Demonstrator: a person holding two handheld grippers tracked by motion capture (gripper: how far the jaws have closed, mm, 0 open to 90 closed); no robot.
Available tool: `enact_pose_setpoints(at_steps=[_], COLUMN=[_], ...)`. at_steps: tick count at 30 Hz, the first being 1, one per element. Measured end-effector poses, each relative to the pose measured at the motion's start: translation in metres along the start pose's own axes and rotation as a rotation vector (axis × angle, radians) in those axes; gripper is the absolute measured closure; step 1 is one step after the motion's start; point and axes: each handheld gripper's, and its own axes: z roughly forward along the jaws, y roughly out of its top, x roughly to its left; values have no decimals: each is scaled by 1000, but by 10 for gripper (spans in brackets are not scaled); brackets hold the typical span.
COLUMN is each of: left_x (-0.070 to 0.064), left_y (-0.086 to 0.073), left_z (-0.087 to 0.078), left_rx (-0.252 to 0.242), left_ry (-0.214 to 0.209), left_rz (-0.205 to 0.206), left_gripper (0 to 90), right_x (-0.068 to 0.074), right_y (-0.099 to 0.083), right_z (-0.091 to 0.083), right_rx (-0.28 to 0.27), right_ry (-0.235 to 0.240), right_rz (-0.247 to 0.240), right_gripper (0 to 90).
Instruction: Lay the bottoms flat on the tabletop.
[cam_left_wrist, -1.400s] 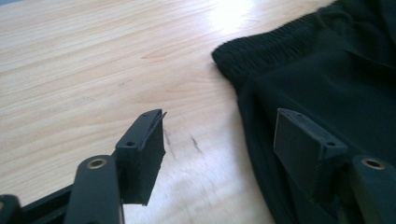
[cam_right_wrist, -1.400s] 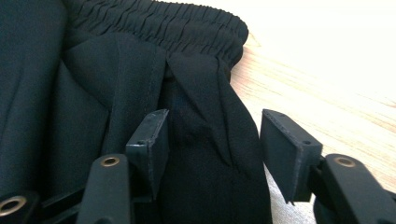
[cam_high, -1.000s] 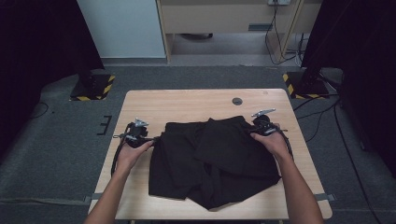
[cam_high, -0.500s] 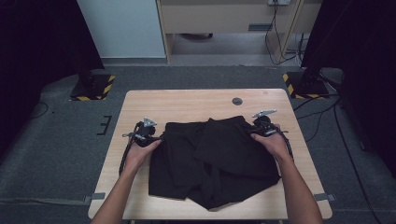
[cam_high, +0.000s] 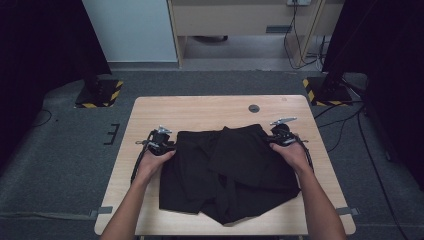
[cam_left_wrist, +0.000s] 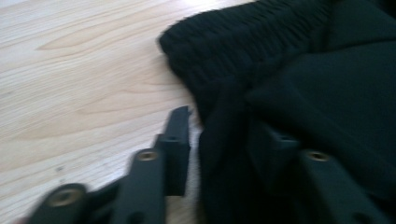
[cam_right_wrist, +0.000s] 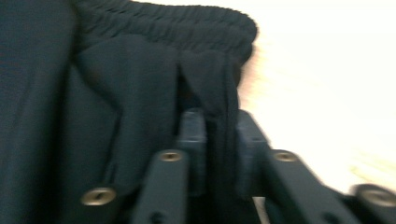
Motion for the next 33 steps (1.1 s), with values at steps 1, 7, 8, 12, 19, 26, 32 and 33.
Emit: enact_pose_setpoints(at_steps=[1,7,8,12,19,26,32,33], left_x=[-1,3,2,-3,-15,-30,-39,-39], left_y=[0,2,6,18,40,63,78,79], left_z=[0,-6,-15,-36,-71,-108,-126,-128], left_rx=[5,-9,-48,-107,-174,-231,-257,-263], left_ry=[-14,-19,-6,14,54,82,91,90], left_rz=[2,-38,-32,10,57,98,125,127], left_gripper=[711,890,891,892,891,892,892,892], right_x=[1,4,4,7,16,22,21,21], right_y=[0,6,10,21,36,43,48,49], right_z=[0,-10,-19,-38,-66,-103,-124,-127], right_rx=[-3,-41,-66,-113,-194,-276,-318,-322], right_ry=[-2,-12,-17,-15,-28,-49,-56,-57], right_rz=[-7,-20,-27,-50,-62,-56,-58,-57], right_gripper=[860,887,888,889,889,889,889,889])
